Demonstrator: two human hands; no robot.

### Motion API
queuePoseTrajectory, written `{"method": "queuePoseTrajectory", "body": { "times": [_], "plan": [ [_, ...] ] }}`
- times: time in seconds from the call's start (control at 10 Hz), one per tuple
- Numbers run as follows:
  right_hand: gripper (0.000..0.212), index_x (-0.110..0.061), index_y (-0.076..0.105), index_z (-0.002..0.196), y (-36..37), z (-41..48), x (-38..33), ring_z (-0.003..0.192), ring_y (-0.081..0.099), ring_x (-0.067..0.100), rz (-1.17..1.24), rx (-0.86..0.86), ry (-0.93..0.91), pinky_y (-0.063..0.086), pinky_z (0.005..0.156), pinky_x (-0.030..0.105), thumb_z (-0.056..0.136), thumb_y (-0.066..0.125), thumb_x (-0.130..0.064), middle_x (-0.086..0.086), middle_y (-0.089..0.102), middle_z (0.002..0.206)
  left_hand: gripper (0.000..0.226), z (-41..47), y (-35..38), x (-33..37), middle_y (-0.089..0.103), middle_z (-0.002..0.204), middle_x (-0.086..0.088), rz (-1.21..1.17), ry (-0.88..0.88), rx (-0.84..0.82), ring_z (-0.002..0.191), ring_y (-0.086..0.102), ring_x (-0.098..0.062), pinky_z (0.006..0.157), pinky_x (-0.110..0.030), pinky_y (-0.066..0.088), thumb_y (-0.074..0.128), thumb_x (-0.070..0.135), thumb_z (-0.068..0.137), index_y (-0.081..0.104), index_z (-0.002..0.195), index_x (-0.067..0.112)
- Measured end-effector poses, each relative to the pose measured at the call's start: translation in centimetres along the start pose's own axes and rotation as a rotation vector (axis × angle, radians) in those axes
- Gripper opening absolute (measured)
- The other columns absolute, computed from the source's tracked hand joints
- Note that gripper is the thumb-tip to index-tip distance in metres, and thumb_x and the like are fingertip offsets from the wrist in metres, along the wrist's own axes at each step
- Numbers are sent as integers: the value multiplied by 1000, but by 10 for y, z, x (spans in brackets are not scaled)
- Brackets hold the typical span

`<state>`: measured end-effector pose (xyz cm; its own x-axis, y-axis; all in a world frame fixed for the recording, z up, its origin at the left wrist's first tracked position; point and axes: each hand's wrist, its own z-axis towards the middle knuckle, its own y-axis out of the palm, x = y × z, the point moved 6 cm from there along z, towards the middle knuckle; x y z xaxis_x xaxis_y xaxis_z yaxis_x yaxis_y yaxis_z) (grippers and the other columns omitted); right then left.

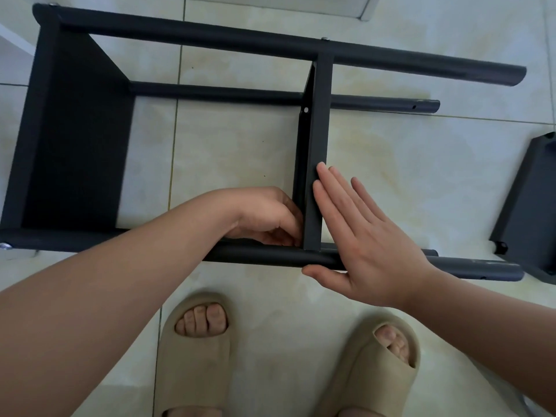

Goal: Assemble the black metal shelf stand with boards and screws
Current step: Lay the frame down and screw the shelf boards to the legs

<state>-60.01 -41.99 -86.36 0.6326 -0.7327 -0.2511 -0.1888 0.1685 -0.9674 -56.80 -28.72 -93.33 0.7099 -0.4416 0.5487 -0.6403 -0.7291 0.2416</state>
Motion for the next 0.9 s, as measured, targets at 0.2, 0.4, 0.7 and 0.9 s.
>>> {"method": "queuePoseTrajectory", "body": {
  "times": [0.2, 0.4, 0.7, 0.9],
  "plan": [
    [95, 8, 18, 156, 1, 0, 1, 155, 9, 35, 18, -3, -3, 19, 124, 54, 99, 41, -65, 24, 8, 166, 17, 0, 4, -4, 71, 84, -14, -159, -28, -42, 74, 69, -20, 74, -28, 58, 58, -10, 88, 70, 89, 2],
    [95, 8, 20, 155, 1, 0, 0, 155, 9, 35, 14, -1, 1, 20, 123, 54, 99, 41, -65, 24, 9, 166, 15, -5, 6, -5, 73, 95, -13, -189, -103, -118, 82, 72, -19, 77, -28, 58, 62, 0, 87, 72, 98, 4],
    [94, 8, 21, 155, 0, 1, -1, 155, 11, 36, -2, 5, -4, 20, 123, 55, 99, 39, -65, 24, 10, 166, 19, -5, 3, -10, 74, 108, -16, -142, -156, -117, 95, 71, -23, 98, -37, 50, 62, 10, 90, 74, 103, 5],
    [94, 8, 21, 155, -1, 1, -1, 155, 12, 36, -6, 6, -5, 20, 123, 55, 99, 38, -65, 24, 11, 166, 17, -6, 2, -9, 76, 102, -8, -53, -143, -150, 91, 70, -19, 87, -31, 51, 63, 15, 92, 74, 104, 11]
  ]
}}
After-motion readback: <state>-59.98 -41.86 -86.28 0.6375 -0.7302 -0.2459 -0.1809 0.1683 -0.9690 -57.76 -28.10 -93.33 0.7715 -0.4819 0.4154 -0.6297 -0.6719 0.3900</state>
